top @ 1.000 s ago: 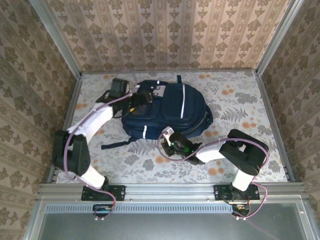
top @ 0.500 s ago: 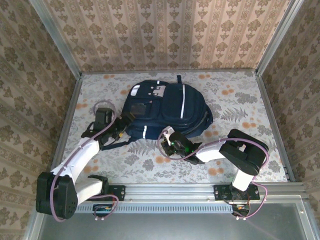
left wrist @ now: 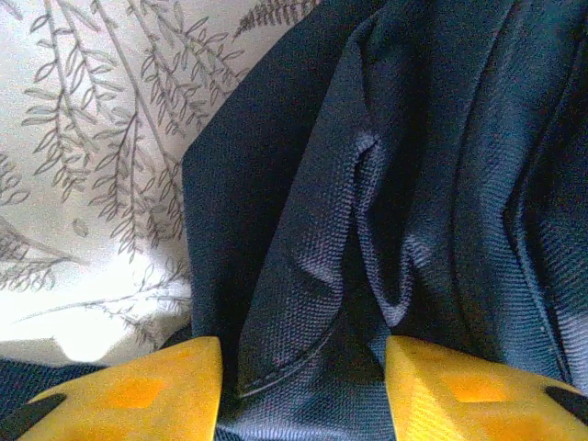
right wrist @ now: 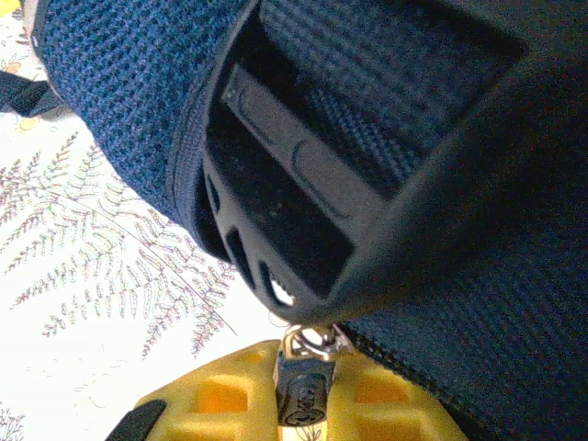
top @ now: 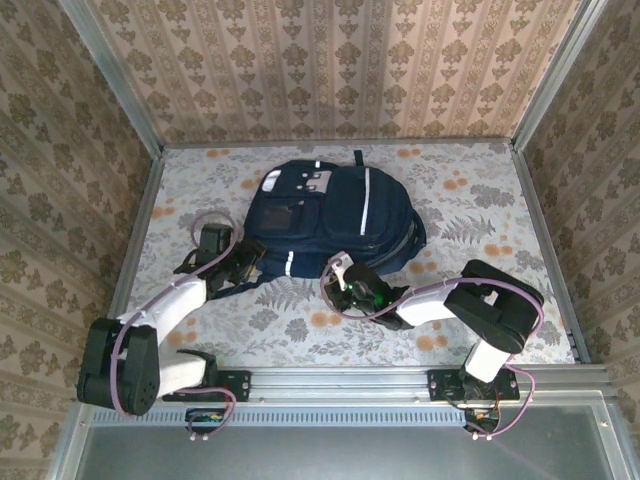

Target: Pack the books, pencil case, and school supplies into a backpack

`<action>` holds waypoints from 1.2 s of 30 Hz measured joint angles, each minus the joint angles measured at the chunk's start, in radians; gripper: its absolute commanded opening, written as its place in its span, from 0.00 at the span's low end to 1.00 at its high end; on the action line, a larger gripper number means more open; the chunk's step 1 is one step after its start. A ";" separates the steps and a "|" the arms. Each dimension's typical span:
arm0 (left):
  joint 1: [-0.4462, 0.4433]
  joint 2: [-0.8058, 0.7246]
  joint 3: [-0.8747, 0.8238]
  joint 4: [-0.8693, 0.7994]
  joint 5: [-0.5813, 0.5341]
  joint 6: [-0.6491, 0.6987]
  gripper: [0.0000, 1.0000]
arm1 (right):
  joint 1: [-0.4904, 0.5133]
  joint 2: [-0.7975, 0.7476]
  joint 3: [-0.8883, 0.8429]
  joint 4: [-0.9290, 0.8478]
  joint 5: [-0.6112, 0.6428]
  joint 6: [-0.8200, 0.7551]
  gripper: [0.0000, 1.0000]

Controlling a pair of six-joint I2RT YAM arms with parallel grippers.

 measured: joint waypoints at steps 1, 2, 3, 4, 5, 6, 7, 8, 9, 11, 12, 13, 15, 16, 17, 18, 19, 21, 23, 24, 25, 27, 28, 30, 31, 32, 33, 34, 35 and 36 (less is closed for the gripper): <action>0.000 0.012 0.000 0.014 0.000 -0.003 0.39 | -0.002 0.000 0.000 0.000 -0.001 0.001 0.00; -0.001 0.027 0.000 0.034 -0.002 -0.001 0.34 | -0.005 0.000 0.000 0.000 -0.001 0.002 0.00; -0.001 0.039 0.000 0.049 -0.003 0.000 0.27 | -0.007 0.000 0.000 0.000 -0.002 0.003 0.00; -0.001 0.048 0.000 0.060 -0.003 -0.003 0.21 | -0.009 0.000 0.000 0.000 -0.003 0.004 0.00; -0.002 0.054 0.000 0.070 -0.003 -0.005 0.14 | -0.011 0.000 0.000 -0.002 -0.004 0.004 0.00; -0.003 0.056 -0.002 0.081 -0.004 -0.002 0.07 | -0.012 0.000 0.000 -0.004 -0.004 0.004 0.00; -0.004 0.057 -0.006 0.090 -0.007 -0.006 0.02 | -0.013 0.000 0.000 -0.005 -0.003 0.004 0.00; -0.007 0.056 -0.011 0.098 -0.011 -0.005 0.00 | -0.013 0.000 0.000 -0.006 -0.003 0.004 0.00; -0.008 0.054 -0.016 0.104 -0.016 -0.003 0.00 | -0.013 0.000 0.000 -0.009 0.000 0.004 0.00; -0.009 0.039 -0.023 0.104 -0.024 -0.008 0.00 | -0.014 -0.004 0.000 -0.023 0.005 0.003 0.00; -0.009 0.026 -0.024 0.101 -0.029 -0.008 0.00 | -0.014 -0.009 0.000 -0.033 0.009 0.003 0.00; -0.009 0.013 -0.025 0.096 -0.033 -0.007 0.00 | -0.014 -0.014 0.000 -0.040 0.013 0.001 0.00; -0.008 -0.026 -0.026 0.078 -0.044 0.000 0.00 | -0.014 -0.027 0.000 -0.057 0.024 -0.003 0.00; -0.007 -0.043 -0.025 0.067 -0.050 0.004 0.00 | -0.015 -0.035 0.000 -0.066 0.027 -0.004 0.00; -0.006 -0.064 -0.025 0.050 -0.060 0.008 0.00 | -0.016 -0.043 0.000 -0.075 0.028 -0.005 0.00; -0.005 -0.082 -0.025 0.033 -0.070 0.013 0.00 | -0.016 -0.052 0.000 -0.083 0.030 -0.006 0.00; -0.001 -0.097 -0.025 0.017 -0.076 0.018 0.00 | -0.016 -0.060 0.000 -0.090 0.030 -0.008 0.00; 0.011 -0.123 -0.025 -0.017 -0.091 0.032 0.00 | -0.016 -0.077 -0.005 -0.103 0.031 -0.011 0.00; 0.027 -0.138 -0.025 -0.047 -0.103 0.043 0.00 | -0.017 -0.097 -0.015 -0.118 0.034 -0.021 0.00; 0.035 -0.142 -0.025 -0.060 -0.109 0.050 0.00 | -0.018 -0.108 -0.024 -0.126 0.035 -0.026 0.00; 0.043 -0.144 -0.025 -0.071 -0.114 0.056 0.00 | -0.020 -0.118 -0.031 -0.134 0.037 -0.029 0.00; 0.058 -0.146 -0.025 -0.093 -0.123 0.065 0.00 | -0.024 -0.140 -0.049 -0.153 0.043 -0.034 0.00; 0.063 -0.146 -0.025 -0.103 -0.129 0.073 0.00 | -0.028 -0.153 -0.057 -0.167 0.048 -0.036 0.00; 0.071 -0.146 -0.019 -0.126 -0.137 0.088 0.00 | -0.037 -0.180 -0.073 -0.190 0.051 -0.045 0.00; 0.071 -0.146 -0.011 -0.140 -0.139 0.095 0.00 | -0.041 -0.193 -0.080 -0.198 0.054 -0.048 0.00; 0.071 -0.146 -0.002 -0.153 -0.142 0.104 0.00 | -0.048 -0.210 -0.087 -0.209 0.056 -0.050 0.00; 0.071 -0.146 0.012 -0.168 -0.147 0.111 0.00 | -0.057 -0.228 -0.094 -0.225 0.064 -0.050 0.00; 0.071 -0.146 0.023 -0.180 -0.151 0.116 0.00 | -0.066 -0.243 -0.099 -0.240 0.074 -0.050 0.00; 0.072 -0.145 0.039 -0.195 -0.156 0.121 0.00 | -0.075 -0.258 -0.102 -0.256 0.089 -0.048 0.00; 0.072 -0.145 0.049 -0.204 -0.160 0.124 0.00 | -0.086 -0.276 -0.105 -0.276 0.107 -0.041 0.00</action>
